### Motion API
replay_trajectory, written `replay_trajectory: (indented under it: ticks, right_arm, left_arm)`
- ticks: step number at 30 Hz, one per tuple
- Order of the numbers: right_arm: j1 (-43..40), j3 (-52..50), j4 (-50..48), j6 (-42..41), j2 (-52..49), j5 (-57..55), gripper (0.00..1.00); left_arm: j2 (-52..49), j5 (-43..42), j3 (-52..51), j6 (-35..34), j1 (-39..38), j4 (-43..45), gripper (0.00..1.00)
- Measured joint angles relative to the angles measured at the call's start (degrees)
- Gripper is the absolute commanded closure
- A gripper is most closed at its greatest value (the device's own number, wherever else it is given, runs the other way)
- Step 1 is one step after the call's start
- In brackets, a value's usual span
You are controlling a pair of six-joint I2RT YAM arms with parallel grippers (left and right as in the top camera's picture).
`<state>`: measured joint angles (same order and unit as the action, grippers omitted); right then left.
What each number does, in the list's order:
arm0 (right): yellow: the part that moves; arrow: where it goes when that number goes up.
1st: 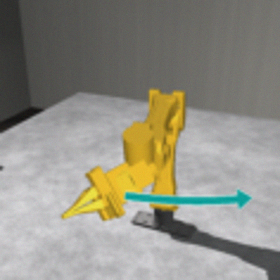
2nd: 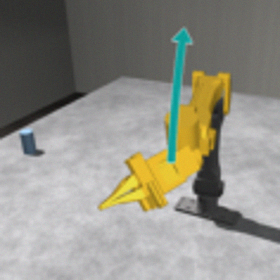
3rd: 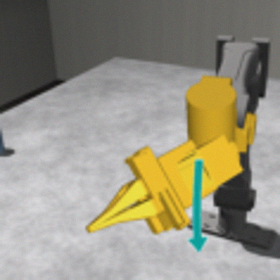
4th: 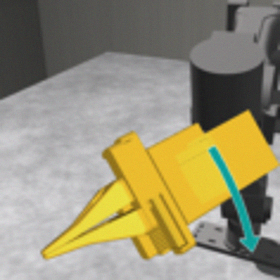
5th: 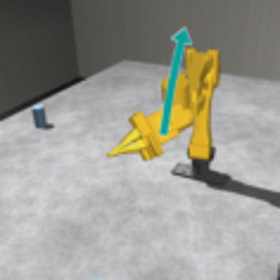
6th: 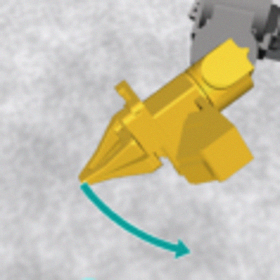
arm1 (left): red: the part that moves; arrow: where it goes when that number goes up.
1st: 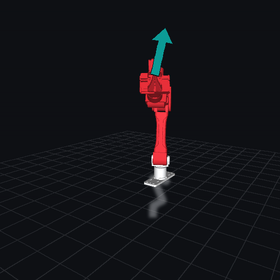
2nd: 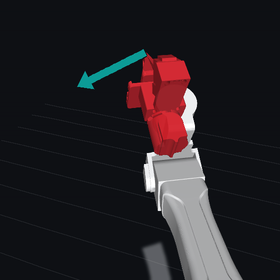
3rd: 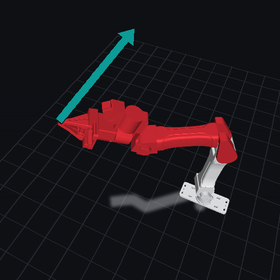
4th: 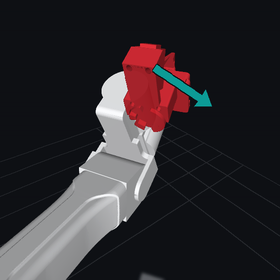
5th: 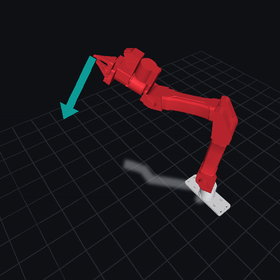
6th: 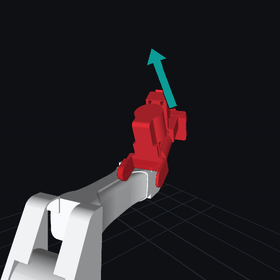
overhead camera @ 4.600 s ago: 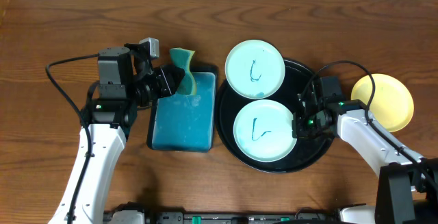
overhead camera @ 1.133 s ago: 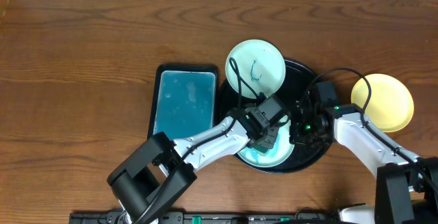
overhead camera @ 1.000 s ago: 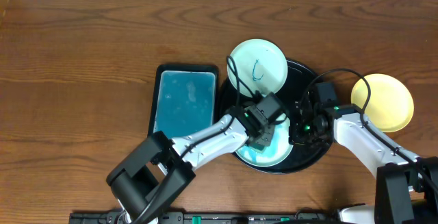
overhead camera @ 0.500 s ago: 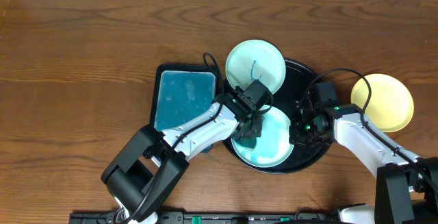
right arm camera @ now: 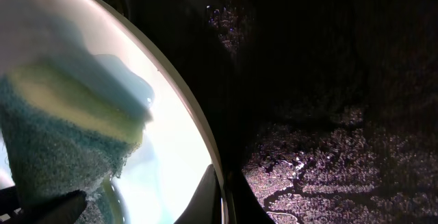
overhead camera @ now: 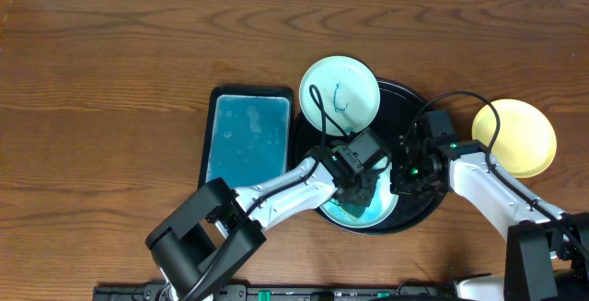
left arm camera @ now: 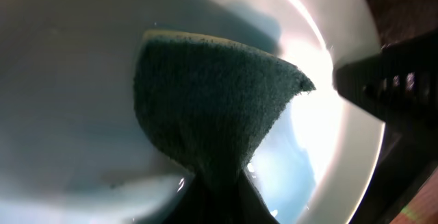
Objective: Clean dirty plates on tray and stack at the side
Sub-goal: 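Scrub the lower white plate with the sponge in the left gripper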
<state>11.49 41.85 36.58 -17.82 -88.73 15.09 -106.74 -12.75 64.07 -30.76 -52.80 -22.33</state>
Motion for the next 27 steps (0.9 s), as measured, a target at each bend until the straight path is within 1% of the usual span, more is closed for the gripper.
replay_trajectory:
  ticks: [5,9,12,15,20,24,27]
  right_arm:
    - [0.02,0.00,-0.04,0.00,0.02,0.39,0.99]
    - [0.02,-0.02,-0.02,-0.04,0.02,1.77,0.99]
    - [0.02,-0.04,-0.02,-0.15,0.02,1.88,0.99]
    - [0.02,-0.04,-0.04,-0.22,0.02,1.88,0.99]
    - [0.02,-0.04,-0.22,-0.22,0.02,1.79,0.99]
    - [0.00,-0.04,-0.37,-0.20,0.02,0.87,0.99]
    - [0.00,-0.04,-0.33,-0.20,0.02,0.11,0.99]
  left_arm:
    - [-0.35,-0.02,-0.04,0.81,2.91,1.81,0.92]
    - [-0.35,0.00,-0.04,0.81,7.10,1.68,0.92]
    - [-0.35,-0.24,0.13,0.61,9.92,0.00,0.92]
    - [-0.33,-0.37,0.68,-0.42,11.17,-2.64,0.92]
    - [-0.28,-1.01,1.46,-2.64,11.23,-7.23,0.93]
    - [-0.28,-1.70,1.49,-2.93,9.46,-7.82,0.92]
    - [-0.28,-0.85,1.46,-3.10,6.58,-7.63,0.92]
